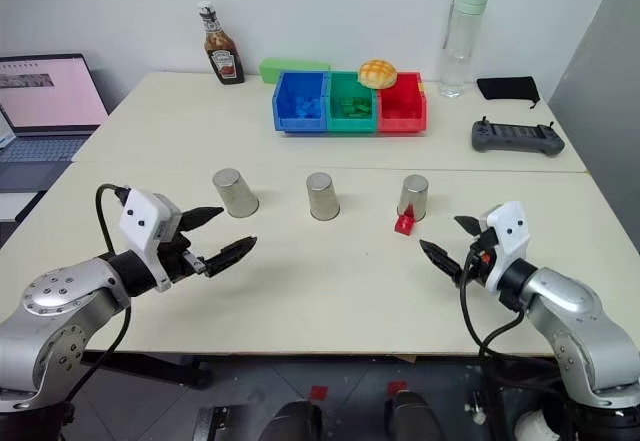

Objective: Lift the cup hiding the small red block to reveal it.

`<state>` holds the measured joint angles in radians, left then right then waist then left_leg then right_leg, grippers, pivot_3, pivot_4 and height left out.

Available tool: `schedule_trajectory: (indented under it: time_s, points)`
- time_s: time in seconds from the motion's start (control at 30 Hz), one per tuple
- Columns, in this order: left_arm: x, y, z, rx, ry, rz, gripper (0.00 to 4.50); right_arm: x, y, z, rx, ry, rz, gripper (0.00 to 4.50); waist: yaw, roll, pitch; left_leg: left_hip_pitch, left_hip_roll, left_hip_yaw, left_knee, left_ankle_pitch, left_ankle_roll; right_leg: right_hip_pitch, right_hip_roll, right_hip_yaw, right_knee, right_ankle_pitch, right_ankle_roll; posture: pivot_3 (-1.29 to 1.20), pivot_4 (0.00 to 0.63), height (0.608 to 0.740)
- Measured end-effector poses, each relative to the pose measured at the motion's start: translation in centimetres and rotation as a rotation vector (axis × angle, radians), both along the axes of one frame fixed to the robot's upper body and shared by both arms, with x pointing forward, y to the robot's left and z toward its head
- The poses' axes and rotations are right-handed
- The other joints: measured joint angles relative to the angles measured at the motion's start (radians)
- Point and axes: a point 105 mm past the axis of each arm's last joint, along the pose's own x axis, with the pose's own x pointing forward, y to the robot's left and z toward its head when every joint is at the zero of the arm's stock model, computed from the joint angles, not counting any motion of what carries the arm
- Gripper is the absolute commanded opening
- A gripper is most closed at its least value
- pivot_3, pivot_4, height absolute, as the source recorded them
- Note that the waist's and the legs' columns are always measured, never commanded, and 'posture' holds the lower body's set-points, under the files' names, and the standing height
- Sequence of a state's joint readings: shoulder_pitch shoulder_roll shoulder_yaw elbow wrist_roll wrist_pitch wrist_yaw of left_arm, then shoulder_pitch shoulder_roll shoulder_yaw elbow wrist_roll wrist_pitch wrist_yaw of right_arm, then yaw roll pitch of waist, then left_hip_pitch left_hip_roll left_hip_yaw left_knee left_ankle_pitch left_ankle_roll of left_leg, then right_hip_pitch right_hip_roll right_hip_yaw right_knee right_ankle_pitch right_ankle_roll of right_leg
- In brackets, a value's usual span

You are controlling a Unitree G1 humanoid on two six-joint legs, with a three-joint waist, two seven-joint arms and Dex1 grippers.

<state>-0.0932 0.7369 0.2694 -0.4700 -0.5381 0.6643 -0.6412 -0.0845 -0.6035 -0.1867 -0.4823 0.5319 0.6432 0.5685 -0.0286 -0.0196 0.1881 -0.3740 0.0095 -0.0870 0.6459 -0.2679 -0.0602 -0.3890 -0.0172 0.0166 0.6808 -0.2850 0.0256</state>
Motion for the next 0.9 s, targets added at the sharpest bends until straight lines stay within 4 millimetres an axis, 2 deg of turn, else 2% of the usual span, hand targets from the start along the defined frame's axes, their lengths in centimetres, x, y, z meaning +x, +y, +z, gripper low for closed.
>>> schedule_trajectory:
  time_s: [0.17, 0.33, 0.67, 0.9]
  points:
    - [0.0, 0.1, 0.1, -0.001, 0.0, -0.003, 4.5, -0.1, -0.7, 0.3, -0.018, -0.005, -0.003, 4.49, 0.0, 0.0, 0.0, 0.0, 0.0, 0.0, 0.0, 0.0, 0.0, 0.0, 0.0, 0.0, 0.0, 0.0, 0.0, 0.0, 0.15, 0.74]
    - [-0.1, 0.5, 0.3, 0.02, -0.001, 0.004, 4.5, -0.9, -0.5, 0.5, -0.042, -0.001, 0.046, 4.49, 0.0, 0.0, 0.0, 0.0, 0.0, 0.0, 0.0, 0.0, 0.0, 0.0, 0.0, 0.0, 0.0, 0.0, 0.0, 0.0, 0.15, 0.74]
    - [-1.6, 2.5, -0.7, 0.049, 0.058, 0.038, 4.5, -2.5, -1.5, -0.4, -0.084, 0.055, 0.102, 4.49, 0.0, 0.0, 0.0, 0.001, 0.001, 0.001, -0.001, 0.0, 0.0, 0.0, 0.0, 0.0, -0.001, 0.0, 0.001, 0.0, 0.15, 0.74]
    - [-2.0, 2.9, 0.4, 0.045, 0.001, 0.022, 4.5, -2.4, -1.5, 0.0, -0.084, 0.022, 0.119, 4.49, 0.0, 0.0, 0.0, 0.001, 0.001, 0.002, 0.0, 0.0, 0.0, 0.0, 0.0, 0.001, -0.001, 0.0, 0.001, 0.0, 0.15, 0.74]
